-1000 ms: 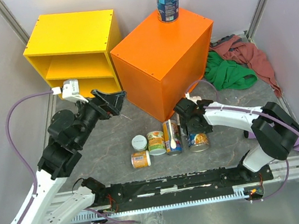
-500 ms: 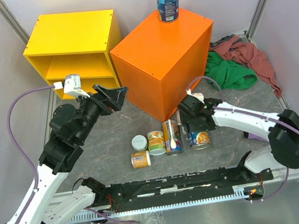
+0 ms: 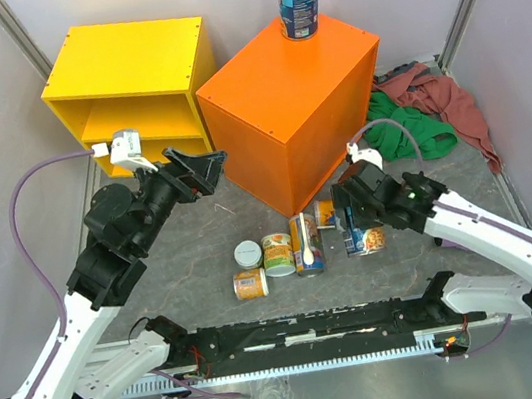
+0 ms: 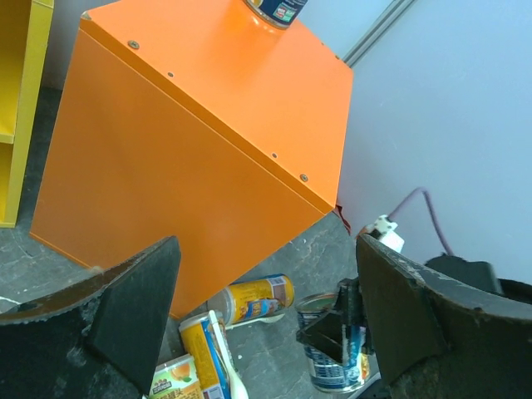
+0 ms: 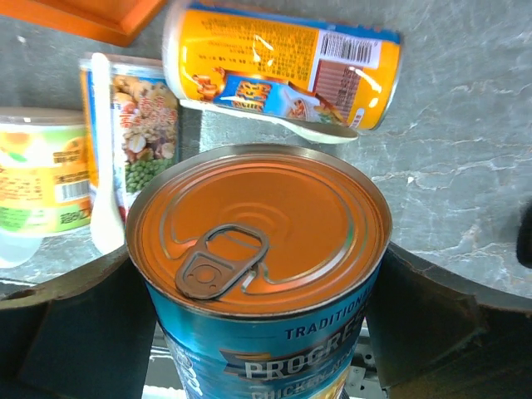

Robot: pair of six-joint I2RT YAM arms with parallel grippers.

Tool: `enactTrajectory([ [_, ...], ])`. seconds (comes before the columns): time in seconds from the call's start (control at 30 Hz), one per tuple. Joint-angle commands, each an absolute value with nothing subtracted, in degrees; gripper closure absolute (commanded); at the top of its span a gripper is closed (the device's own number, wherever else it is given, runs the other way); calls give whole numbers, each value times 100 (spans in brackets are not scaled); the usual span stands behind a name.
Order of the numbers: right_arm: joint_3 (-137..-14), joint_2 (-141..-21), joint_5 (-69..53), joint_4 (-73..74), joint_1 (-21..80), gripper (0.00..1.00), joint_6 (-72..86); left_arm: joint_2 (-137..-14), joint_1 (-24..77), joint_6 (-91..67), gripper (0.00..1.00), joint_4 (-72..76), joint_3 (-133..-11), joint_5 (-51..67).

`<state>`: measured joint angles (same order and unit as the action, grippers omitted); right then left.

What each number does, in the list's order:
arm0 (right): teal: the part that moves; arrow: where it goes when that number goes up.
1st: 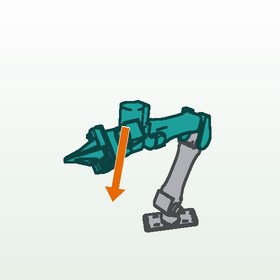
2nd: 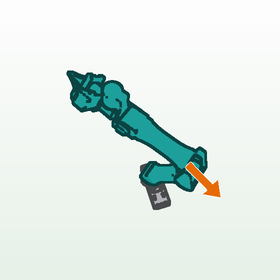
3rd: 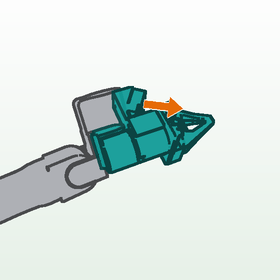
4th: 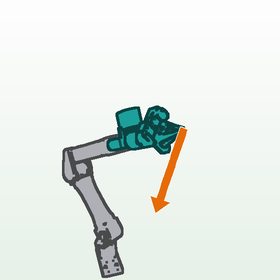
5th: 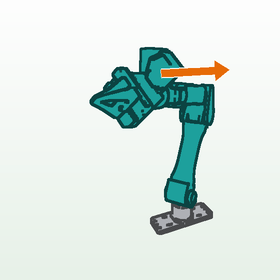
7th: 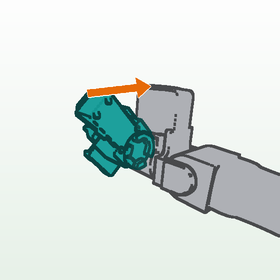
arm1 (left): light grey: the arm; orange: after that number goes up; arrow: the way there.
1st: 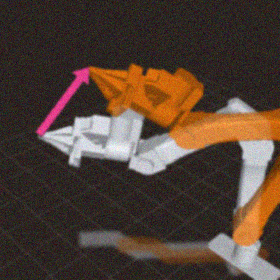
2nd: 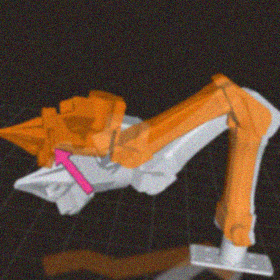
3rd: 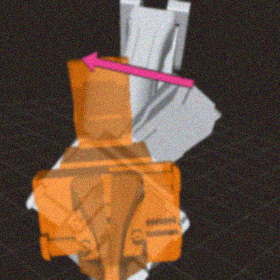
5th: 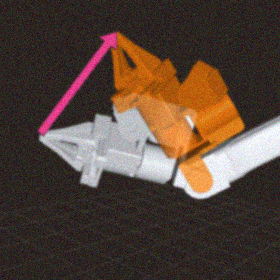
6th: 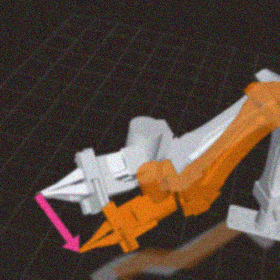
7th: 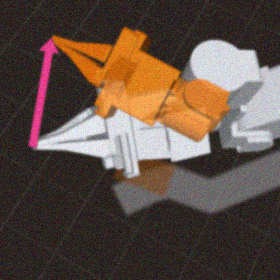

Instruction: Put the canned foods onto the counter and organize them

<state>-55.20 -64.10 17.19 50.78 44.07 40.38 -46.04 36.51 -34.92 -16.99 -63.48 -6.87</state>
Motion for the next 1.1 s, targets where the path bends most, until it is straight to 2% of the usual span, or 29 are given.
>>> enactTrajectory([
  [0.0,-6449,-5787,2193,5114,4508,99,3920,-4567,3676,-3445,8,-1370,-6616,-534],
  [0.17,-7278,-5653,2487,5179,4526,99,3578,-4464,3680,-3461,9,-1174,-6523,-553],
  [0.4,-8975,-6159,2983,5095,4524,99,2892,-4484,3676,-3520,9,-1293,-6711,-559],
  [0.77,-10814,-7156,3807,3602,4522,99,1158,-4523,3674,-3429,9,-1361,-6935,-666],
  [1.07,-11515,-8061,3868,2107,4162,99,-116,-4687,3674,-3382,9,-1102,-6979,-540],
])
